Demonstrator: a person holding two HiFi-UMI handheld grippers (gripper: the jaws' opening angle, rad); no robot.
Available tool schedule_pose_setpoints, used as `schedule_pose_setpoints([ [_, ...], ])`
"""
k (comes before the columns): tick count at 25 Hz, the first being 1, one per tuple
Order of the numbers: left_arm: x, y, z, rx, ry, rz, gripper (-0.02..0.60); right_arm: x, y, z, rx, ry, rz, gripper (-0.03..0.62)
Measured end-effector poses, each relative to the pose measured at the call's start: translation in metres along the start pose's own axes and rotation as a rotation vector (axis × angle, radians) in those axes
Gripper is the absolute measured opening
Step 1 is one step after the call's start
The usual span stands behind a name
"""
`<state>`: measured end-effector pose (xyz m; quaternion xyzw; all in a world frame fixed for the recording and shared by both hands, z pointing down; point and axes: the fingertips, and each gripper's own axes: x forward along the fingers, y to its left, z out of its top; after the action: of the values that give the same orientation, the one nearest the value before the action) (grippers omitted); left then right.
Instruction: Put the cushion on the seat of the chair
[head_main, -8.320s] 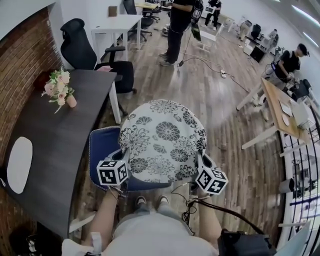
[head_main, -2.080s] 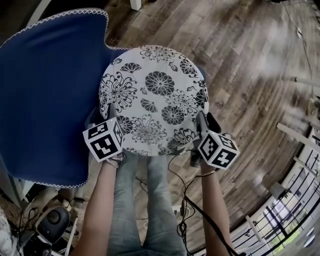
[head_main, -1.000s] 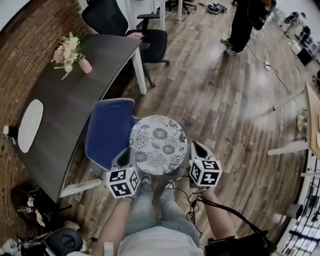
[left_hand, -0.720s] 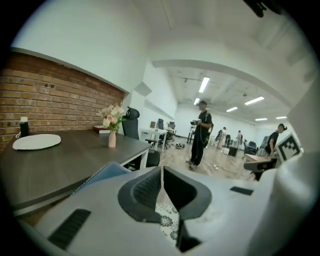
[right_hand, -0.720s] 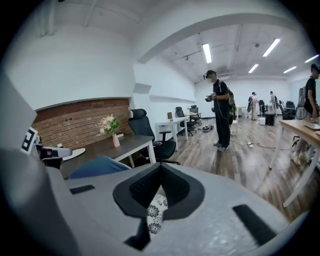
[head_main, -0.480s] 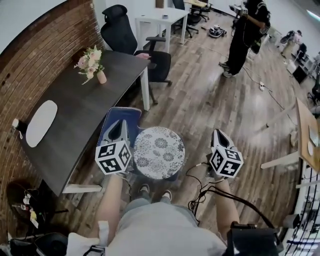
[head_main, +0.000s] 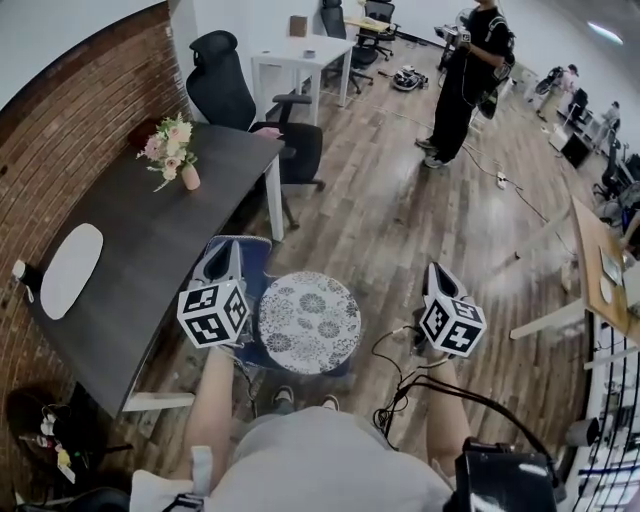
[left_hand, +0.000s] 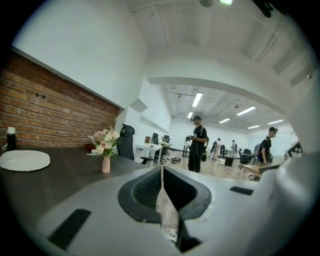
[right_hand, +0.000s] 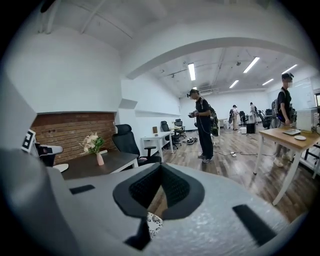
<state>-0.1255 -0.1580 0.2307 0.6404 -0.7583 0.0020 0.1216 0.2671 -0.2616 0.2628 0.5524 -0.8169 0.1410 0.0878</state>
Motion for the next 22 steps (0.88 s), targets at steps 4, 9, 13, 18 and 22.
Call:
schedule_pose_setpoints([
  [4,0.002,0.005,-0.006,-0.009,0.013,-0.010,0.015,0.001,0.014,-0.007,-0.002,0.022,0.014,0.003],
  [9,0.004,0.006,-0.010,-0.007,0.031,-0.003,0.015,0.000,0.017,-0.007,-0.007,0.016,0.000,0.002],
  [13,0.005,0.007,-0.012,-0.001,0.038,-0.001,0.014,0.000,0.013,-0.007,0.001,0.017,-0.018,0.002],
  [18,0.008,0.009,-0.020,-0.010,0.054,-0.002,0.015,0.000,0.011,-0.014,0.013,0.031,-0.026,0.002],
  [22,0.008,0.012,-0.024,-0.013,0.064,-0.003,0.015,0.001,0.014,-0.016,0.016,0.037,-0.024,0.002],
])
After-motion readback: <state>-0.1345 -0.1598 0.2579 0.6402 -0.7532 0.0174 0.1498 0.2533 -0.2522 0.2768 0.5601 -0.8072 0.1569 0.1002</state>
